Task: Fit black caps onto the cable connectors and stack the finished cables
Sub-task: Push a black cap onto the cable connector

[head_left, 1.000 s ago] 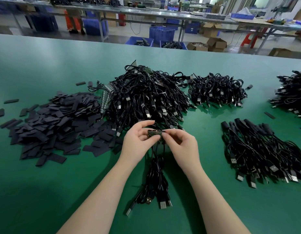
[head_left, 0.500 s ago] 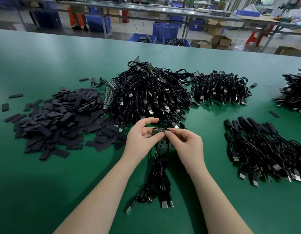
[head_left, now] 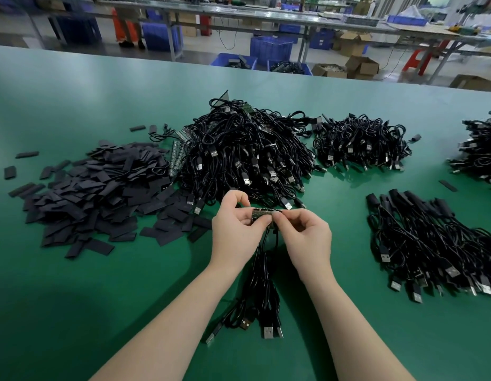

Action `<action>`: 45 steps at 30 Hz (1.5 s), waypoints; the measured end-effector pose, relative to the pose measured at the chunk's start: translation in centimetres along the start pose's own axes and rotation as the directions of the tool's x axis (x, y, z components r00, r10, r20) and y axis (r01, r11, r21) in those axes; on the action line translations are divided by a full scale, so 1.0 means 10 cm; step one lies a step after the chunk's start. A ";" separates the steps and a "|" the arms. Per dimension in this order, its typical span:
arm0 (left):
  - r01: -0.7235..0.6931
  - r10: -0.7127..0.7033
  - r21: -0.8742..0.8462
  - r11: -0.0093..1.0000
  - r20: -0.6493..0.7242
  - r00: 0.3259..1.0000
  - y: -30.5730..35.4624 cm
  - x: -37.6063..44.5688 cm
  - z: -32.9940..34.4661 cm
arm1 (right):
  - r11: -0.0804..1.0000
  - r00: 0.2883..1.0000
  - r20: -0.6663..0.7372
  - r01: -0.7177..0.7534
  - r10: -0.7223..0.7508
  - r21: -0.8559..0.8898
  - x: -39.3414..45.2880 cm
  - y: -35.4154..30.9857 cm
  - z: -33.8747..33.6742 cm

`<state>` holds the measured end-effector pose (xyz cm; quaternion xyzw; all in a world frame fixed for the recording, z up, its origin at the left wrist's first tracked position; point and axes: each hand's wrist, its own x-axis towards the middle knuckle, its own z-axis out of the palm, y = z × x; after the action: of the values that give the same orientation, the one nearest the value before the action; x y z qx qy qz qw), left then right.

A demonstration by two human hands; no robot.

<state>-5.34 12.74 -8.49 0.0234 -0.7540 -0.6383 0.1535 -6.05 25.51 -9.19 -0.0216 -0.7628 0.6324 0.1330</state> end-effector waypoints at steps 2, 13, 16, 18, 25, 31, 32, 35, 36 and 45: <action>0.003 -0.002 0.004 1.000 -0.013 1.000 0.00 0.00 0.00 | 1.000 1.000 0.000 0.005 -0.005 -0.015 -0.01 -0.01 0.01; 0.112 -0.091 -0.207 0.972 0.105 0.990 -0.04 0.06 -0.06 | 0.994 0.996 0.078 -0.050 0.043 0.095 0.02 0.01 -0.03; 0.142 -0.104 -0.236 0.961 0.166 0.981 -0.07 0.08 -0.06 | 0.993 0.995 0.090 -0.045 0.036 0.106 0.02 0.01 -0.05; 0.153 -0.107 -0.239 0.959 0.196 0.975 -0.08 0.09 -0.07 | 0.992 0.995 0.096 -0.053 0.042 0.111 0.02 0.00 -0.05; 0.125 -0.088 -0.203 0.971 0.184 0.979 -0.10 0.11 -0.10 | 0.997 0.992 0.120 -0.050 0.042 0.066 0.03 -0.02 -0.08; 0.204 -0.130 -0.258 0.944 0.277 0.952 -0.10 0.16 -0.16 | 0.984 0.974 0.205 -0.122 0.094 0.128 0.04 -0.04 -0.12; 0.226 -0.142 -0.275 0.934 0.295 0.945 -0.09 0.16 -0.16 | 0.978 0.968 0.227 -0.144 0.107 0.154 0.04 -0.04 -0.13; 0.264 -0.161 -0.302 0.916 0.325 0.932 -0.10 0.15 -0.16 | 0.966 0.960 0.249 -0.176 0.125 0.192 0.05 -0.04 -0.15; 0.259 -0.157 -0.293 0.920 0.330 0.931 -0.11 0.15 -0.15 | 0.965 0.961 0.245 -0.179 0.130 0.190 0.05 -0.04 -0.14; 0.200 -0.137 -0.183 0.963 0.309 0.941 -0.13 0.13 -0.14 | 0.990 0.983 0.176 -0.074 0.052 0.119 0.04 -0.01 -0.13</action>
<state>-6.43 10.90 -9.25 -0.0233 -0.6914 -0.7219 -0.0141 -6.15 26.83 -8.82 0.0174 -0.7293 0.6823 0.0477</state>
